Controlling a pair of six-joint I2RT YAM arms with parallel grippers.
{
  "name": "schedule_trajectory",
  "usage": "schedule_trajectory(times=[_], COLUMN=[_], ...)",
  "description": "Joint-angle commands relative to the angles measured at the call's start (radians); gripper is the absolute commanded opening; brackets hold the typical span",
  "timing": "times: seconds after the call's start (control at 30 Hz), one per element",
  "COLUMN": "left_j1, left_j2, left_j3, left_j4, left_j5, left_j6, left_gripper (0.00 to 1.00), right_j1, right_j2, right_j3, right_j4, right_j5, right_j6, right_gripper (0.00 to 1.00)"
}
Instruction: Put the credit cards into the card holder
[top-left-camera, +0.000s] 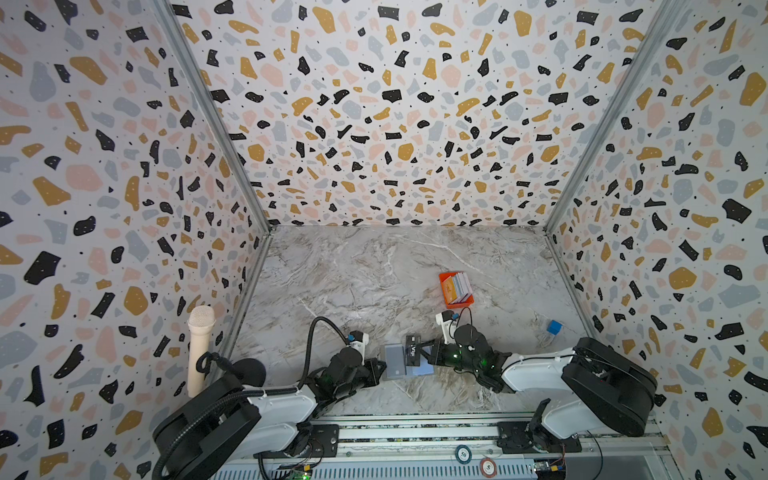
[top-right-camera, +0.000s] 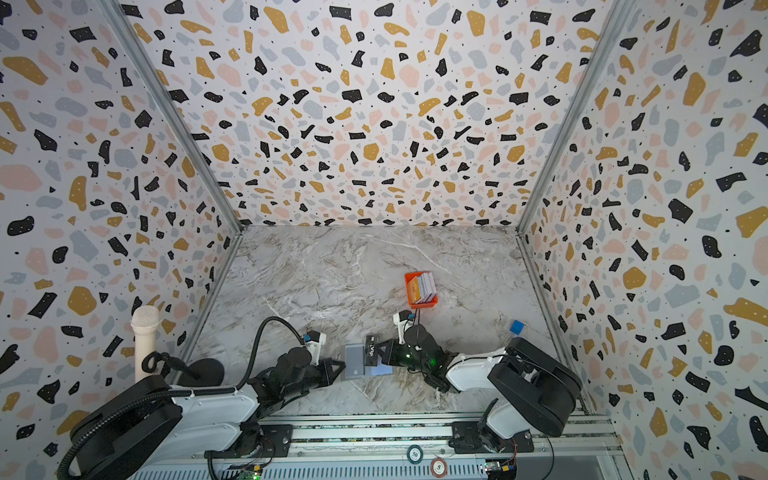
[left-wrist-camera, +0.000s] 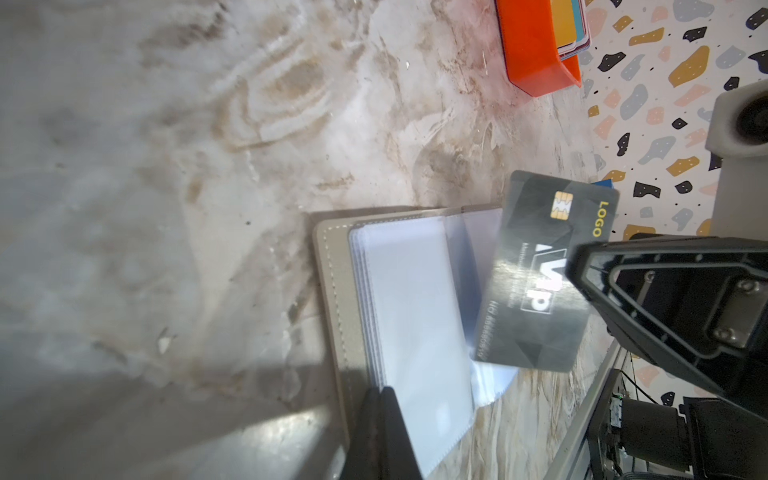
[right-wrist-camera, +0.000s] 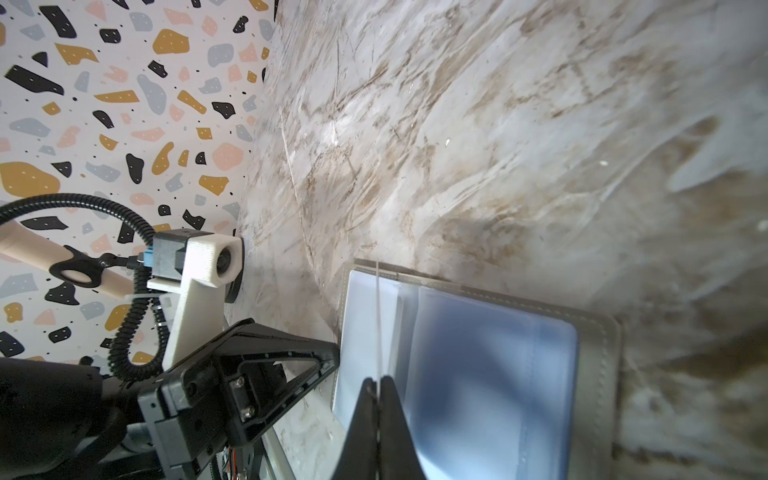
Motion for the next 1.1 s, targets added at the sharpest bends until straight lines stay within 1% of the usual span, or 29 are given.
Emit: schedule_trajectory(times=[0.0, 0.1, 0.27, 0.4, 0.6, 0.8, 1.07], left_j1=[-0.007, -0.007, -0.007, -0.007, -0.007, -0.007, -0.007], left_j2=[-0.014, -0.016, -0.018, -0.02, -0.024, -0.027, -0.036], left_j3=[-0.016, -0.019, -0.019, -0.023, -0.025, -0.027, -0.028], left_j4=[-0.006, -0.008, -0.009, -0.008, -0.008, -0.009, -0.013], left_j5=[0.016, 0.012, 0.009, 0.008, 0.008, 0.008, 0.005], left_j6=[-0.005, -0.007, -0.008, -0.01, -0.01, -0.008, -0.01], left_gripper=[0.0, 0.0, 0.0, 0.0, 0.0, 0.0, 0.0], right_j1=[0.006, 0.008, 0.005, 0.003, 0.0, 0.0, 0.0], right_j2=[-0.086, -0.109, -0.05, 0.001, 0.032, 0.021, -0.01], right_j3=[0.01, 0.007, 0.022, 0.013, 0.008, 0.001, 0.007], right_j4=[-0.059, -0.066, -0.052, -0.007, 0.023, 0.036, 0.004], right_j5=[0.054, 0.066, 0.029, 0.003, -0.012, -0.014, 0.003], right_j6=[-0.035, -0.052, -0.067, -0.047, -0.031, -0.02, -0.032], right_gripper=[0.0, 0.0, 0.0, 0.0, 0.0, 0.0, 0.0])
